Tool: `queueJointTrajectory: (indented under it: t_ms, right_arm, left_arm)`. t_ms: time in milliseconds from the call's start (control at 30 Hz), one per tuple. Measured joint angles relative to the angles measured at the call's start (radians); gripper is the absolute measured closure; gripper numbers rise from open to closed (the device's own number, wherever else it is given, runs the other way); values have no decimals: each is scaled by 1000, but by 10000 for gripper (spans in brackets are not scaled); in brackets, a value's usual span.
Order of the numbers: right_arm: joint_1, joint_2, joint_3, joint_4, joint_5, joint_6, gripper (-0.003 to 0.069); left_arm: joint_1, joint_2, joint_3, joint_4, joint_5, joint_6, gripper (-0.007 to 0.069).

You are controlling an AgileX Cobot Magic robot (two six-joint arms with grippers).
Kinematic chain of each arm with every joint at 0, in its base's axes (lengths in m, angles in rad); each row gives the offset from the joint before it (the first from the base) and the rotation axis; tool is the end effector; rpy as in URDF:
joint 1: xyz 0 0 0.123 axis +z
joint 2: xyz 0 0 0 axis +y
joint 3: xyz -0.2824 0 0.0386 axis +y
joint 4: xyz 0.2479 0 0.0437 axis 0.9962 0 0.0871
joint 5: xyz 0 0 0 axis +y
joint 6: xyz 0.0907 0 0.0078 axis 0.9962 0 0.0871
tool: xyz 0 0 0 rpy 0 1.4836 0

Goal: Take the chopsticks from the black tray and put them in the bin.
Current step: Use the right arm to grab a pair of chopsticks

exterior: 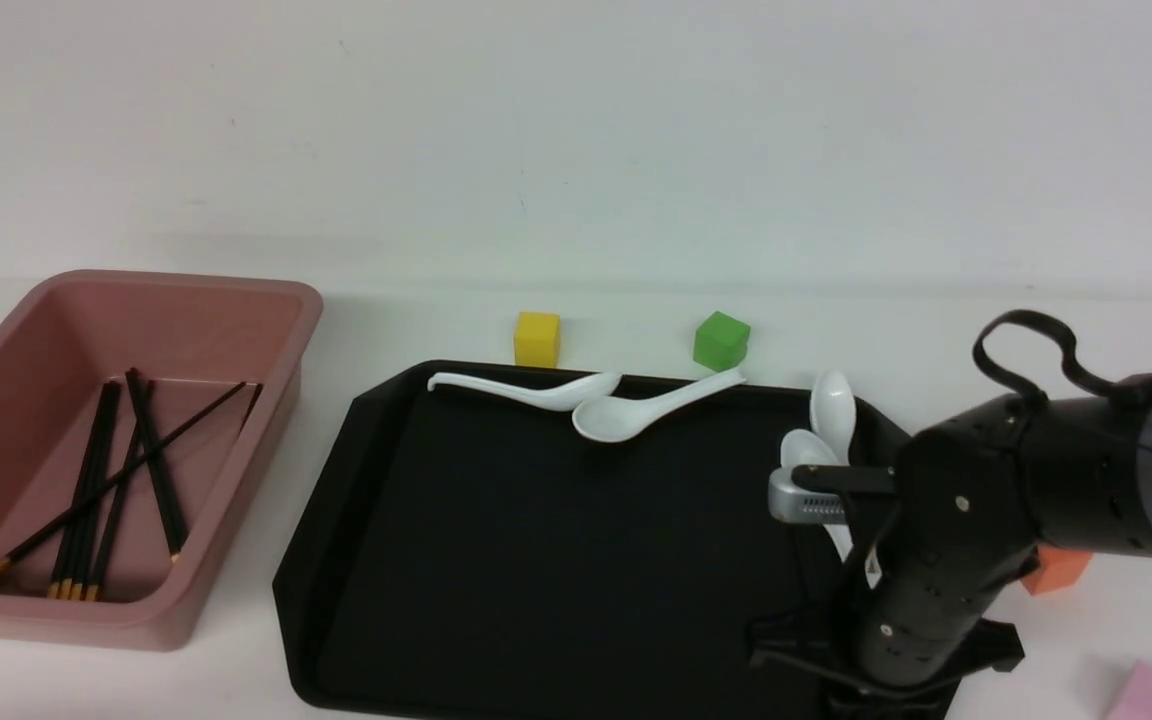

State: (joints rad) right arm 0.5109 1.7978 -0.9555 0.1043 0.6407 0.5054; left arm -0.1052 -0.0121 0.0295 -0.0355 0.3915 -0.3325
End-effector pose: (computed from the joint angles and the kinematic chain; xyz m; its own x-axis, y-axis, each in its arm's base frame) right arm 0.2718 0.1588 0.1441 -0.9903 0.0806 -0.1129 0.0633 0.9868 0.1491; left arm 0.0517 -0.0067 0.1687 -0.3356 -0.3238 -0.8846 -0.0022 0.9394 -0.3429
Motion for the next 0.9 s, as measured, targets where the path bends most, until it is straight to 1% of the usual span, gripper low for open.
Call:
queueJointTrajectory:
  t_ms: [233,367,467,700,733,833,900]
  right_arm:
    - [0,-8,-1,52,-11,-85,544]
    - [0,-15,-22,76,15,-115,544]
    - [0,-50,-77,86,88,-155,544]
    - [0,-108,-201,85,269,-193,544]
    - [0,-108,-201,86,274,-193,544]
    - [0,-127,-266,118,349,-243,544]
    - [1,-135,-318,186,356,-270,544]
  left_arm:
    - [0,0,0,0,0,0,386]
    - [0,0,0,0,0,0,386]
    - [0,0,0,0,0,0,386]
    - [0,0,0,0,0,0,386]
    - [0,0,0,0,0,0,386]
    - [0,0,0,0,0,0,386]
    - [0,0,0,0,0,0,386]
